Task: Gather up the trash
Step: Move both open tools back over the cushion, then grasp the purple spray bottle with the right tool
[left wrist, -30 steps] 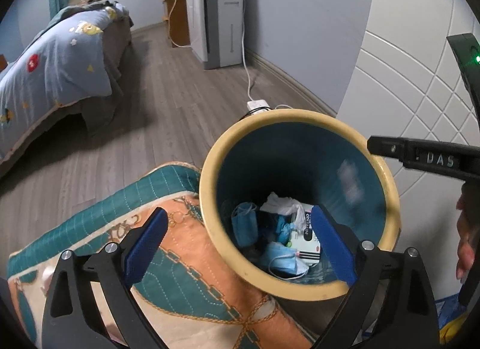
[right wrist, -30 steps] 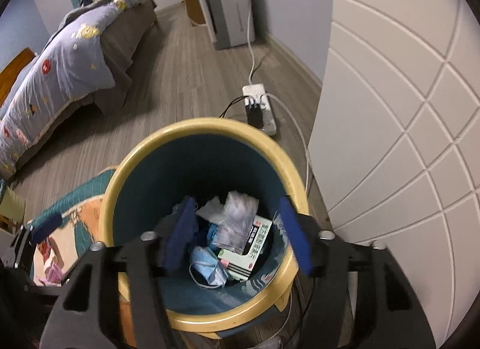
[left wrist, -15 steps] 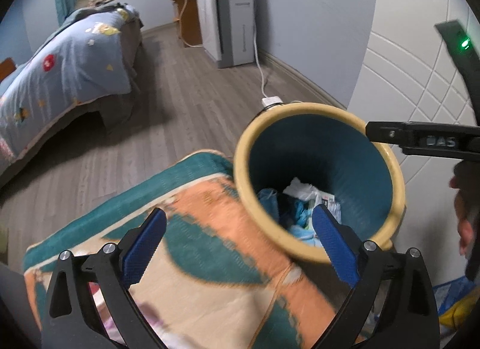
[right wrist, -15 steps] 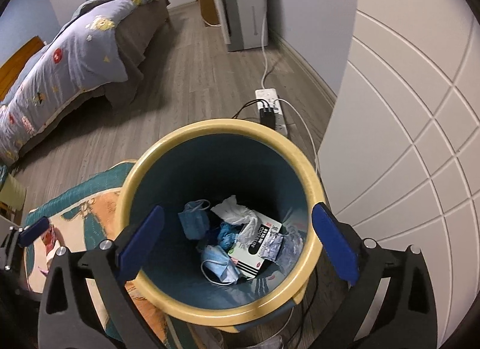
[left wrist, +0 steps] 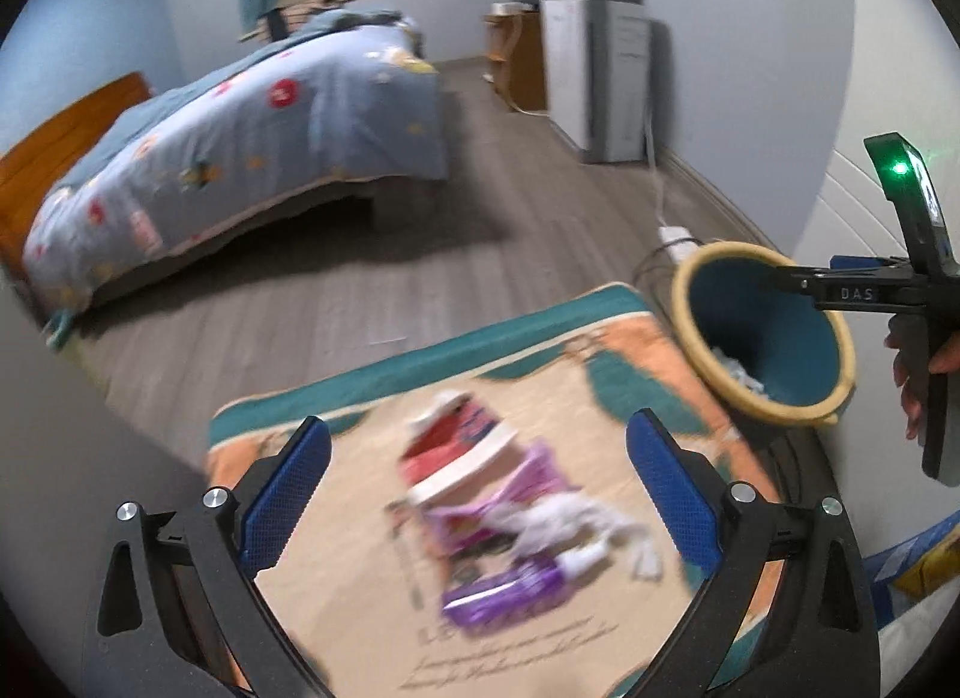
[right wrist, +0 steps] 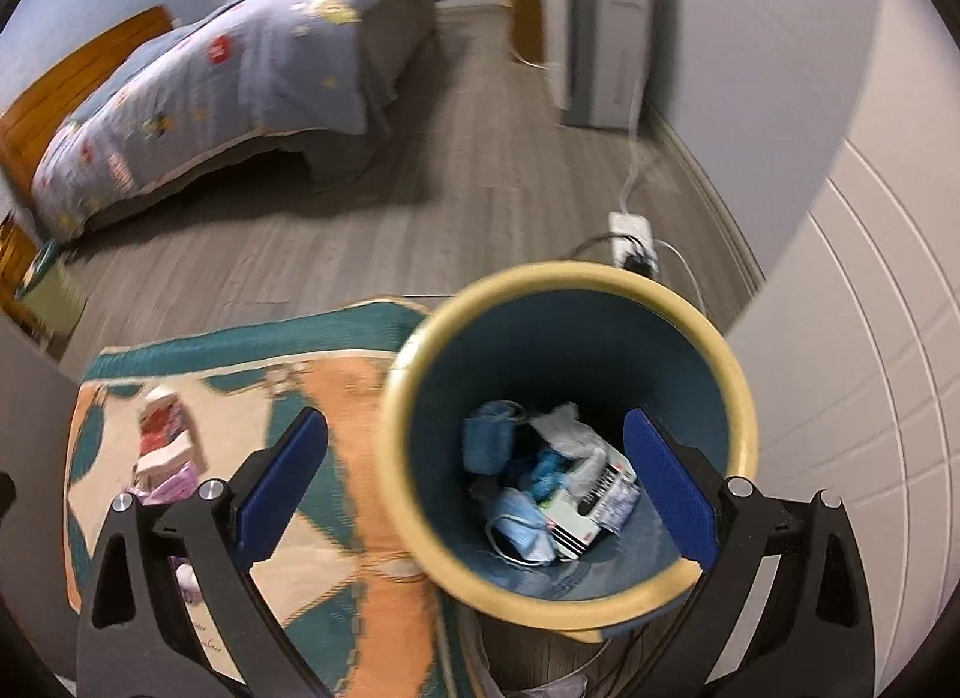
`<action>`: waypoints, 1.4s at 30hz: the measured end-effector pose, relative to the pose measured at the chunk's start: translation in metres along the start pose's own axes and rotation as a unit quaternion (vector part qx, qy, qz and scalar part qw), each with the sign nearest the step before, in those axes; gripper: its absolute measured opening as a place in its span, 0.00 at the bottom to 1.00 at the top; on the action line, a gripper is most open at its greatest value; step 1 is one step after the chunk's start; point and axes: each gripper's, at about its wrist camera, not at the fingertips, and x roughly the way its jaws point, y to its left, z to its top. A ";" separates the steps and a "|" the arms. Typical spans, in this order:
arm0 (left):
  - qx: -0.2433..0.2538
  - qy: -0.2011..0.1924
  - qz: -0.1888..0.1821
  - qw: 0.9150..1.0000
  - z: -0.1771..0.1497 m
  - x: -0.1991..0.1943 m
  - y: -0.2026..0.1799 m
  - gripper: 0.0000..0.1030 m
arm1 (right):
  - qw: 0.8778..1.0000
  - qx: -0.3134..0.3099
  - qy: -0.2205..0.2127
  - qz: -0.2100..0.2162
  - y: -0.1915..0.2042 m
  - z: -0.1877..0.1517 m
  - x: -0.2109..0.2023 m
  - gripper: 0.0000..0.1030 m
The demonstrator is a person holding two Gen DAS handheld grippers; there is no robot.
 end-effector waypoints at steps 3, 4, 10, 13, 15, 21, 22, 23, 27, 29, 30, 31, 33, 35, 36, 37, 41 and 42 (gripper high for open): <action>-0.012 -0.007 0.012 1.000 -0.015 -0.006 0.016 0.95 | 1.000 -0.026 0.001 0.009 0.025 -0.002 -0.002 0.94; -0.019 0.003 0.012 1.000 -0.017 -0.004 0.020 0.95 | 0.999 -0.030 0.004 0.015 0.032 -0.003 -0.002 0.94; -0.025 0.011 0.004 1.000 -0.031 -0.005 0.042 0.95 | 0.995 -0.086 0.037 0.047 0.089 -0.021 0.011 0.94; -0.034 0.012 0.005 0.999 -0.036 -0.005 0.055 0.95 | 0.990 -0.117 0.060 0.047 0.115 -0.033 0.023 0.94; -0.041 0.012 0.003 0.999 -0.037 -0.004 0.063 0.95 | 0.987 -0.131 0.071 0.058 0.128 -0.040 0.027 0.94; -0.034 0.006 0.012 0.999 -0.039 -0.006 0.082 0.95 | 0.969 -0.207 0.083 0.103 0.179 -0.061 0.033 0.94; -0.033 0.006 0.014 0.999 -0.039 -0.006 0.085 0.95 | 0.966 -0.220 0.086 0.110 0.188 -0.066 0.034 0.94; -0.033 0.007 0.016 0.999 -0.039 -0.005 0.088 0.95 | 0.961 -0.235 0.091 0.117 0.197 -0.071 0.036 0.94; -0.042 0.009 0.014 0.999 -0.043 -0.003 0.103 0.95 | 0.939 -0.295 0.117 0.130 0.228 -0.095 0.049 0.93; -0.056 0.012 0.012 0.998 -0.044 -0.002 0.112 0.95 | 0.929 -0.320 0.130 0.132 0.240 -0.105 0.056 0.86; -0.063 0.014 0.011 0.998 -0.045 0.000 0.117 0.95 | 0.924 -0.330 0.138 0.139 0.246 -0.110 0.058 0.83; -0.069 0.016 0.009 0.997 -0.045 0.001 0.121 0.95 | 0.919 -0.336 0.144 0.146 0.252 -0.114 0.061 0.79; -0.084 0.020 0.004 0.996 -0.046 0.003 0.130 0.95 | 0.908 -0.355 0.155 0.157 0.262 -0.123 0.065 0.71; -0.097 0.022 -0.001 0.995 -0.048 0.005 0.137 0.95 | 0.896 -0.380 0.167 0.160 0.272 -0.133 0.070 0.57; -0.104 0.023 -0.002 0.994 -0.048 0.007 0.141 0.95 | 0.891 -0.389 0.172 0.160 0.275 -0.136 0.073 0.56; -0.107 0.025 -0.004 0.994 -0.048 0.008 0.142 0.95 | 0.888 -0.396 0.174 0.156 0.278 -0.140 0.075 0.55; -0.122 0.033 -0.011 0.992 -0.050 0.011 0.149 0.95 | 0.880 -0.389 0.206 0.179 0.282 -0.144 0.081 0.50; -0.125 0.033 -0.013 0.992 -0.050 0.012 0.151 0.95 | 0.880 -0.388 0.205 0.181 0.284 -0.144 0.081 0.50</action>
